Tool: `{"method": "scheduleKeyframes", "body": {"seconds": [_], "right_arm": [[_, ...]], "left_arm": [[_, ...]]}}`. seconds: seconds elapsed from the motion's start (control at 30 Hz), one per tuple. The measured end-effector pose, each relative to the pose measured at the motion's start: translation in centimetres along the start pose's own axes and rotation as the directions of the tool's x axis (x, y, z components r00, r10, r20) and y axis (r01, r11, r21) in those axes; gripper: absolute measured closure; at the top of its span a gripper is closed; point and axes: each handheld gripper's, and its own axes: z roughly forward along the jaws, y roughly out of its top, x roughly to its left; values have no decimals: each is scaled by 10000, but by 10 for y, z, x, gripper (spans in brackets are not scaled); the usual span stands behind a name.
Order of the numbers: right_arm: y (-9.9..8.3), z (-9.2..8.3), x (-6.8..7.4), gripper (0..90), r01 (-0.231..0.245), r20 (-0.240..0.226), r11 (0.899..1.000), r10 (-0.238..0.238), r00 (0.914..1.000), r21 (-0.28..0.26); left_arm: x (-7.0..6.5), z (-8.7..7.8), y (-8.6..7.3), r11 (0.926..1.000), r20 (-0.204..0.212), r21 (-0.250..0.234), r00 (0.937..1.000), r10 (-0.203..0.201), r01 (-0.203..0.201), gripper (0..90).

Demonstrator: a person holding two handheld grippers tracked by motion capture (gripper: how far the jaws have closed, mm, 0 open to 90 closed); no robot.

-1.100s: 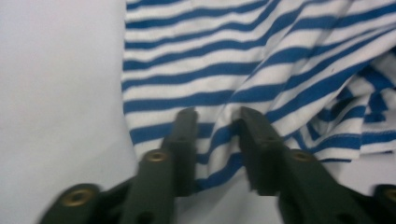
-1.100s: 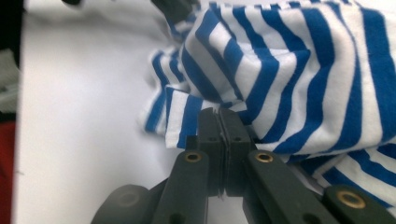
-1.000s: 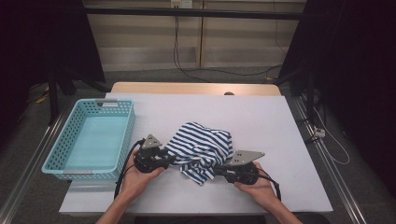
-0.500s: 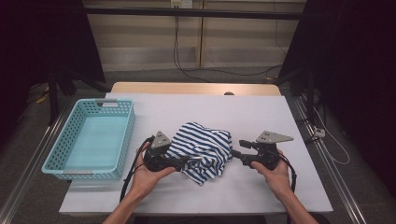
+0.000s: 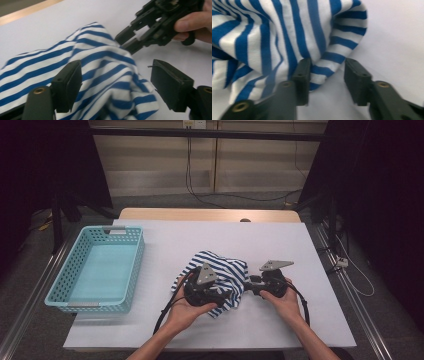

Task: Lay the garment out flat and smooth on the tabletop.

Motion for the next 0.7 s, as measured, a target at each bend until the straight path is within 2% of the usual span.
{"method": "scheduleKeyframes", "body": {"seconds": [0.03,0.07,0.17,0.23,0.3,0.33,0.5,0.53,0.63,0.67,0.7], "right_arm": [[0,0,0,642,0,-53,10000,0,10000,15],[-1,0,1,677,-94,-141,9999,94,9999,41],[-1,0,2,763,26,-263,10000,-27,9996,-27],[0,-1,4,820,252,-118,9996,-253,9996,-136],[0,-4,5,882,60,92,9988,-55,9999,-490],[1,-7,6,886,-200,83,9980,206,9998,-604],[7,-19,7,900,-194,304,9910,236,9993,-1321],[8,-21,7,900,-220,292,9895,265,9992,-1430],[15,-29,10,900,-267,135,9827,297,9995,-1834],[18,-31,11,900,-119,146,9810,150,9998,-1938],[21,-35,12,900,-21,147,9787,53,9999,-2051]], "left_arm": [[-1,3,0,9999,212,26,9997,131,-131,329],[-3,6,0,9999,464,148,9989,65,-72,361],[-5,20,-5,9972,478,698,9986,225,-258,425],[-2,28,-11,9937,247,1078,9993,287,-312,415],[1,31,-17,9924,314,1212,9993,179,-216,408],[1,33,-19,9931,284,1171,9996,-38,4,399],[-4,37,-21,9901,234,1378,9995,222,-252,352],[-5,38,-21,9880,361,1498,9989,315,-365,344],[-11,41,-23,9876,379,1535,9989,289,-344,298],[-13,40,-23,9873,219,1547,9992,320,-350,353],[-14,38,-23,9851,226,1649,9987,461,-492,454]]}}
